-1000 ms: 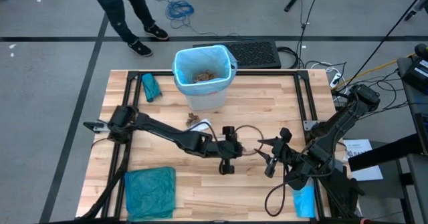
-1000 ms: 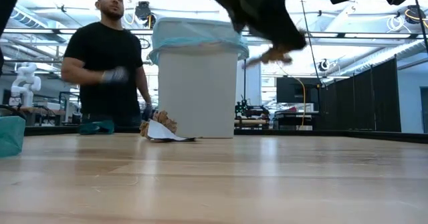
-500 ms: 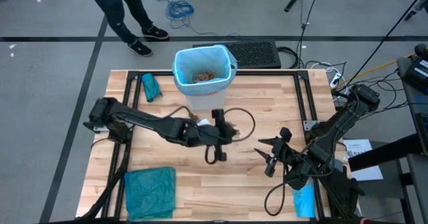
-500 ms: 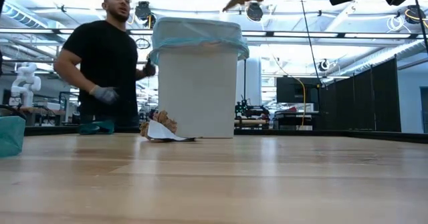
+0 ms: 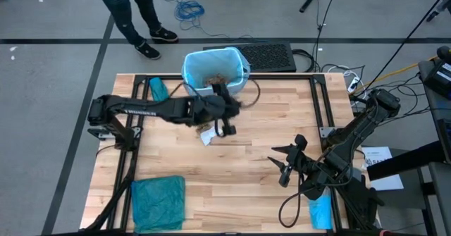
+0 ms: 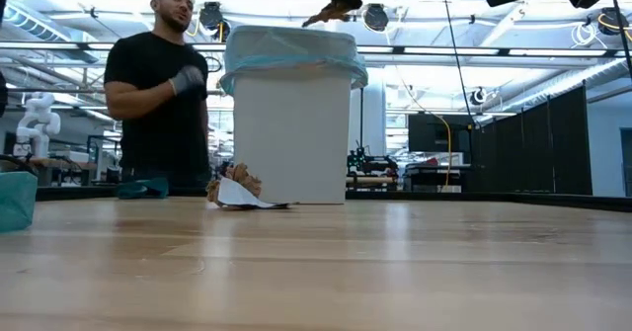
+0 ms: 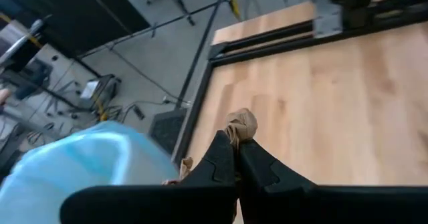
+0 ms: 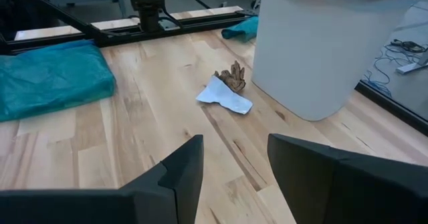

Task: Place trash/remove bag and relplace
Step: Put the brown paper into the blue trash bag inside the white trash bin

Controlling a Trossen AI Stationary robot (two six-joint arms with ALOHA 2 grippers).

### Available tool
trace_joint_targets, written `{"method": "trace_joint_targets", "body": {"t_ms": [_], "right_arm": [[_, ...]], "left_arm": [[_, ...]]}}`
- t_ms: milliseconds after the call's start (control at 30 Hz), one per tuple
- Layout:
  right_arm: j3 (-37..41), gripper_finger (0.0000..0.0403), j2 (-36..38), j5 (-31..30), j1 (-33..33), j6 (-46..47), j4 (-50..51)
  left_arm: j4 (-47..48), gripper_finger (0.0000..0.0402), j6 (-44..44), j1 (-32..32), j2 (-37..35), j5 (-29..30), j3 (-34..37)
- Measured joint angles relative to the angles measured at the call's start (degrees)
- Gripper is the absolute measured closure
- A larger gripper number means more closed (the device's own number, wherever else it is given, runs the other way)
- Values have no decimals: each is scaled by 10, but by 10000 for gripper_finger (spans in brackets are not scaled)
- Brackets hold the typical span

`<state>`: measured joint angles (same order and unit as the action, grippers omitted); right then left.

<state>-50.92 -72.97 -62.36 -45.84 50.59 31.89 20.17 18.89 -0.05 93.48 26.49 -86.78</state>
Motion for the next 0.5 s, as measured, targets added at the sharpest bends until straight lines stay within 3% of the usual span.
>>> {"method": "trace_joint_targets", "body": {"t_ms": [500], "right_arm": [[0,243,0,0,0,0,0]], "left_arm": [[17,402,0,132,-38,-75,0]]}}
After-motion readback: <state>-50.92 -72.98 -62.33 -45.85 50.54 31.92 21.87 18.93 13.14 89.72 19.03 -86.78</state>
